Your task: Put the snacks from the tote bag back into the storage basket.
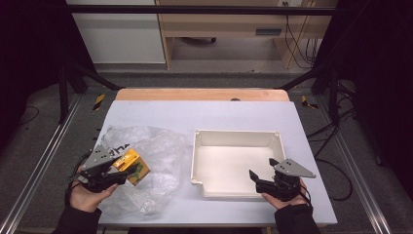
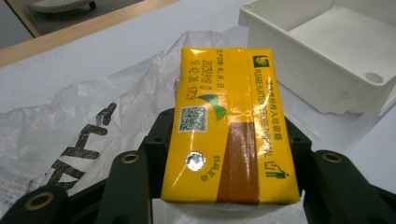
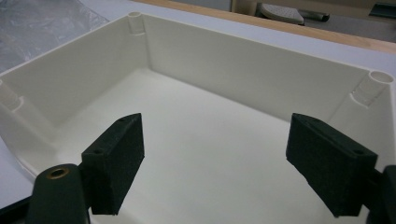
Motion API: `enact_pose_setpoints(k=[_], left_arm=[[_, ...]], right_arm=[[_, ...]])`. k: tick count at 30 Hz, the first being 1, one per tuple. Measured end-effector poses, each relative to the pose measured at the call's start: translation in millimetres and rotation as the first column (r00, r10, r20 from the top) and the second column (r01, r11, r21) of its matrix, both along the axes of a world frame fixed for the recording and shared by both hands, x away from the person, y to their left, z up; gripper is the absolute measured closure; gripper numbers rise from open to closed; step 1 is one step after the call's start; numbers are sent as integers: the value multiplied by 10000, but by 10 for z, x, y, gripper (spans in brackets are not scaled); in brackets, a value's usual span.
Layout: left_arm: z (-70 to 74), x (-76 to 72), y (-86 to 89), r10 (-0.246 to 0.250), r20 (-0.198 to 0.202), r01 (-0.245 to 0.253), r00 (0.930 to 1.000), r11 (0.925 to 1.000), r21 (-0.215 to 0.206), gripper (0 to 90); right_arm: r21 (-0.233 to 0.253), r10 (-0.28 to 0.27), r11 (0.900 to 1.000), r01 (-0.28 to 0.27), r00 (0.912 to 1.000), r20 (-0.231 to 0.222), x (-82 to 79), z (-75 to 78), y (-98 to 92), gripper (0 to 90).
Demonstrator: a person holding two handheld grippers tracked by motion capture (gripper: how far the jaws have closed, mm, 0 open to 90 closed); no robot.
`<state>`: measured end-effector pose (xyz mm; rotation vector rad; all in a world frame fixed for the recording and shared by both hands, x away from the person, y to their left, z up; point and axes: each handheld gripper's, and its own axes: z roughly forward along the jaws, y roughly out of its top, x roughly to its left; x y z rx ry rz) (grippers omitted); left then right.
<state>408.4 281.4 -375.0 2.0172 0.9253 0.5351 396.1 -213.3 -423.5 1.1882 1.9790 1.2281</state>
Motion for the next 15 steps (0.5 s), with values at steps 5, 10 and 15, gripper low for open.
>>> enact_pose_setpoints(k=[5,10,15], left_arm=[[97,-23,6,25,219,-22,9998,9999,-163,508],[199,-52,-23,-167,385,180,9991,9993,-331,508],[288,-50,-49,-325,552,343,9979,9989,-325,508]], right_arm=[[0,-41,10000,41,10000,32,-2,7,-5,193],[12,-33,10000,33,10000,77,-2,16,0,193],[34,-56,10000,55,9999,114,-8,30,-2,192]])
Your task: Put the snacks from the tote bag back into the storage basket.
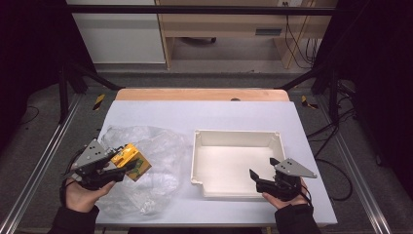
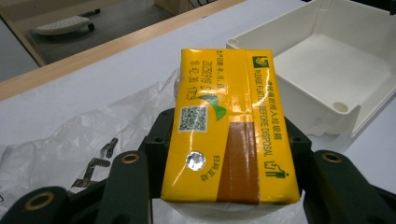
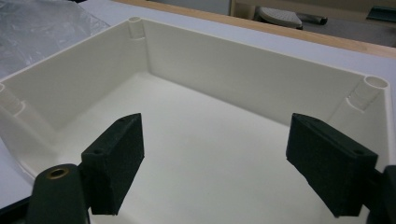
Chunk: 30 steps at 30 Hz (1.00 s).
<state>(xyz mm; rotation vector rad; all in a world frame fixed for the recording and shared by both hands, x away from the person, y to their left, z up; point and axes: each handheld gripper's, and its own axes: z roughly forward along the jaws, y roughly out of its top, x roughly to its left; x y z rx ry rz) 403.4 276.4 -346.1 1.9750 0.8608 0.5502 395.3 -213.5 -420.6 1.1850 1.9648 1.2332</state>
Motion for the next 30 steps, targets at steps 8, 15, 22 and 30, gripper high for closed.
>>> enact_pose_setpoints(k=[8,15,22,30], left_arm=[[119,39,-89,-271,147,271,9995,9996,-18,508],[210,72,-210,-590,245,592,9980,9982,-51,508],[284,108,-351,-997,347,996,9944,9950,49,508],[357,156,-562,-1509,462,1505,9875,9885,105,508]], right_arm=[[25,-6,10000,6,10000,-12,2,8,-11,181],[5,-34,10000,34,10000,55,-2,18,-28,167],[112,-57,9999,57,10000,22,-19,30,-69,162],[96,19,10000,-20,10000,80,-31,31,-72,159]])
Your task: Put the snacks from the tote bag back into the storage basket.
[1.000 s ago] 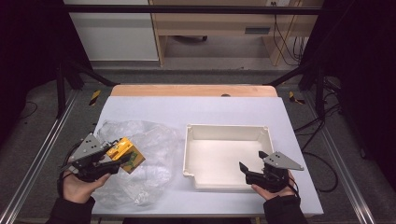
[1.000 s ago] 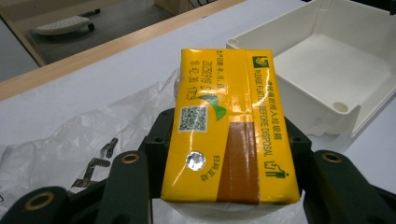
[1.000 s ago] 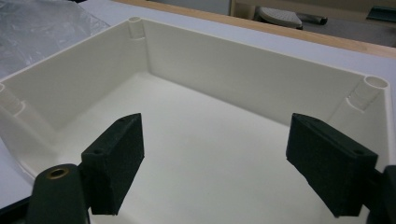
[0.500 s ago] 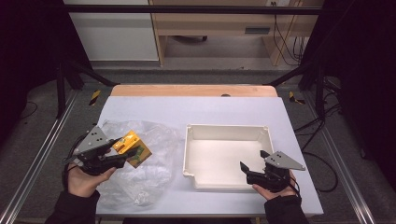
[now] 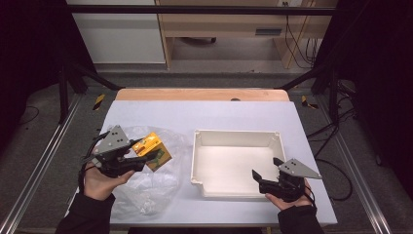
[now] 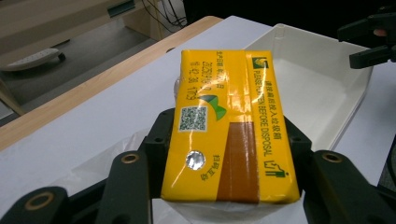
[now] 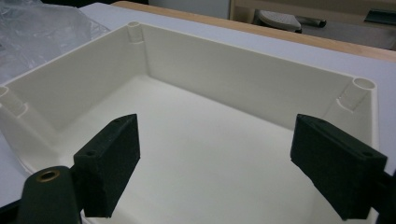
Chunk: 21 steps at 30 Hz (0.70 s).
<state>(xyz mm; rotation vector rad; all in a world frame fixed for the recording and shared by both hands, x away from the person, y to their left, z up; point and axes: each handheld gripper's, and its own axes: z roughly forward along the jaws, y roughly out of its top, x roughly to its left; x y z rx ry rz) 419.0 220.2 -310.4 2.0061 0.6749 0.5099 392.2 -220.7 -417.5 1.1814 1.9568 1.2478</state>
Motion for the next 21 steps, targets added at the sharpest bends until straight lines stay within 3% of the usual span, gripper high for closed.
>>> enact_pose_setpoints(k=[21], left_arm=[[12,129,-488,-1104,-29,1105,9939,9938,126,508]], right_arm=[[60,81,9999,-81,10000,44,-17,0,-10,158]])
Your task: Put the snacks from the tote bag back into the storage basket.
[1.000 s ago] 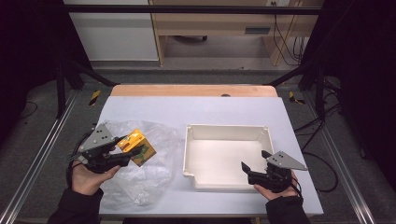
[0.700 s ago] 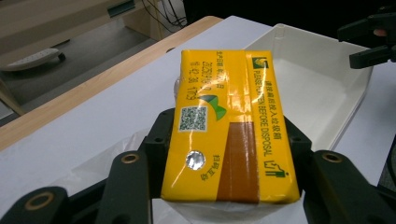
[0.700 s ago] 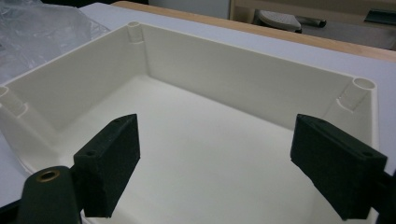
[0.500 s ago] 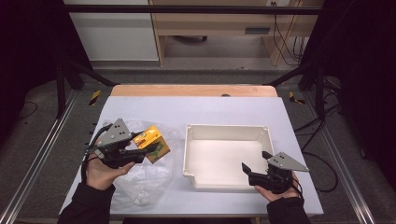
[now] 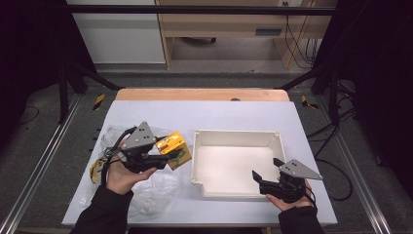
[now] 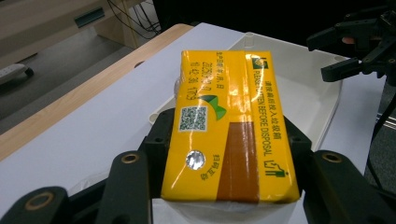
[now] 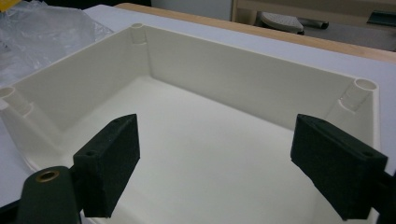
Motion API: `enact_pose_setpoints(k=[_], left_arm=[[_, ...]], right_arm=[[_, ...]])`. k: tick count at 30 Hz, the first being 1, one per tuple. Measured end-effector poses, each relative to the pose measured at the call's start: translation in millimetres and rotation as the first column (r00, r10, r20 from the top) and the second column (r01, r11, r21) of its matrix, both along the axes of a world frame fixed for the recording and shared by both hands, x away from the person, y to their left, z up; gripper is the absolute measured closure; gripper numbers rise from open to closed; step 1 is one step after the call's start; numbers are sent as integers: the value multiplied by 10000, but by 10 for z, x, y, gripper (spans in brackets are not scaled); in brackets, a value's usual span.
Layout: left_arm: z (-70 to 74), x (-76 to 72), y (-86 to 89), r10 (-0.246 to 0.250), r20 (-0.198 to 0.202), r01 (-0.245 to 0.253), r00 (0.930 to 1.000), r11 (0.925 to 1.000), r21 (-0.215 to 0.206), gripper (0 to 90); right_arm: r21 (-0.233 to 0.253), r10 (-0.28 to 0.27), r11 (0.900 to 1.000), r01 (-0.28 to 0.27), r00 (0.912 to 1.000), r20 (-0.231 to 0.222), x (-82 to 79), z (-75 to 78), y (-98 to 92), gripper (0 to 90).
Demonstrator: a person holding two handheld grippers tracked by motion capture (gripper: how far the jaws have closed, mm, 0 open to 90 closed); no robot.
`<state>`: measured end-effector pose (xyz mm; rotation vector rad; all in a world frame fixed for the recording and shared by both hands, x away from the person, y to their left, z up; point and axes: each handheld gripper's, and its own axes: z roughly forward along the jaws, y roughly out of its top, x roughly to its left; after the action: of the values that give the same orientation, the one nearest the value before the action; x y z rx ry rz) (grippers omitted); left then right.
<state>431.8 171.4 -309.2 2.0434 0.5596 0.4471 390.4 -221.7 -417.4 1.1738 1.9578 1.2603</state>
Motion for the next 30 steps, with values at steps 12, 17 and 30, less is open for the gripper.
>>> enact_pose_setpoints(k=[12,17,30], left_arm=[[-5,83,-313,-869,-4,869,9962,9960,189,508],[-31,126,-416,-1071,-65,1073,9942,9935,389,508],[-130,225,-579,-1757,-235,1768,9842,9826,565,508]], right_arm=[[-26,5,10000,-4,10000,65,4,-1,-12,158],[34,-10,10000,9,10000,87,5,2,-14,158],[69,-61,10000,61,9999,98,7,2,-29,158]])
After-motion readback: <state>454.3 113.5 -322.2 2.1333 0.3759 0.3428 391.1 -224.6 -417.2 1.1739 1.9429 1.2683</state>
